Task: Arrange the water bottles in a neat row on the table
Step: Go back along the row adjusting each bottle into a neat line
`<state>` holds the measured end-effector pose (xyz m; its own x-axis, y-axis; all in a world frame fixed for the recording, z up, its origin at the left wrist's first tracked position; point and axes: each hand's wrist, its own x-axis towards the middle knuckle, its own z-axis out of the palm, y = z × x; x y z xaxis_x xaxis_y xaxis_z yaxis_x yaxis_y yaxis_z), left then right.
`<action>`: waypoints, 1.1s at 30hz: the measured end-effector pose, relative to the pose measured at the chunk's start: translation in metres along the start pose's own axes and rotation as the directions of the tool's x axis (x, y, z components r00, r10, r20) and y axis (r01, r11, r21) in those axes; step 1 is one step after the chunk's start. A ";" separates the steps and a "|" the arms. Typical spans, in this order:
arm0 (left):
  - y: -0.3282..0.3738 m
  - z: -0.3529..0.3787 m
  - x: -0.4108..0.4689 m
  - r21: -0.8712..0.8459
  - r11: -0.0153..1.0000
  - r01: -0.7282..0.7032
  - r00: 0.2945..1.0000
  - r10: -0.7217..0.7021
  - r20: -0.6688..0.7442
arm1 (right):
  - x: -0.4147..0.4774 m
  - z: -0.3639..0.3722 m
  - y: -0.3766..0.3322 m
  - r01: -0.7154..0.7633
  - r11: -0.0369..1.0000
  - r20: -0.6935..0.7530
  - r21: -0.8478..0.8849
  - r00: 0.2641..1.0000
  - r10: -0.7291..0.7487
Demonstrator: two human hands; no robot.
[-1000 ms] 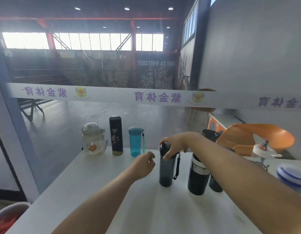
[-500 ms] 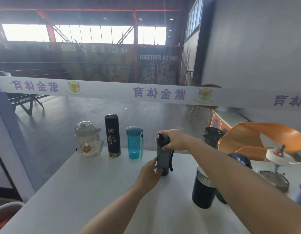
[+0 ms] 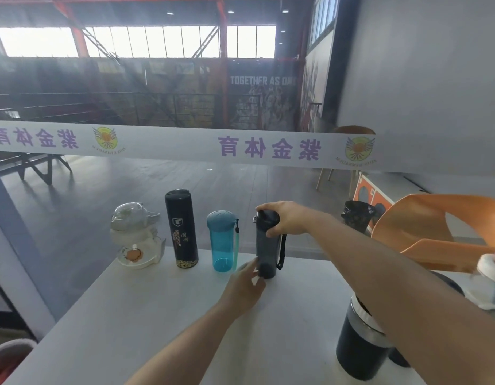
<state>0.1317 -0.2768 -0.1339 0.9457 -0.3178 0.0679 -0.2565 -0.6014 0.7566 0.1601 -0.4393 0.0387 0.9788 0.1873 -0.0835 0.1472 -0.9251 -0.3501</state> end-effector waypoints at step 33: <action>0.143 0.077 -0.137 -0.135 0.980 -0.148 0.977 0.166 0.132 | -0.253 -0.040 0.037 -0.147 0.981 0.264 -0.126 0.948 0.176</action>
<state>-0.0502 -0.3761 -0.0853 0.8555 -0.5068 0.1064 -0.3645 -0.4434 0.8189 -0.0760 -0.5340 0.0844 0.9162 0.1021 -0.3875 0.0187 -0.9768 -0.2132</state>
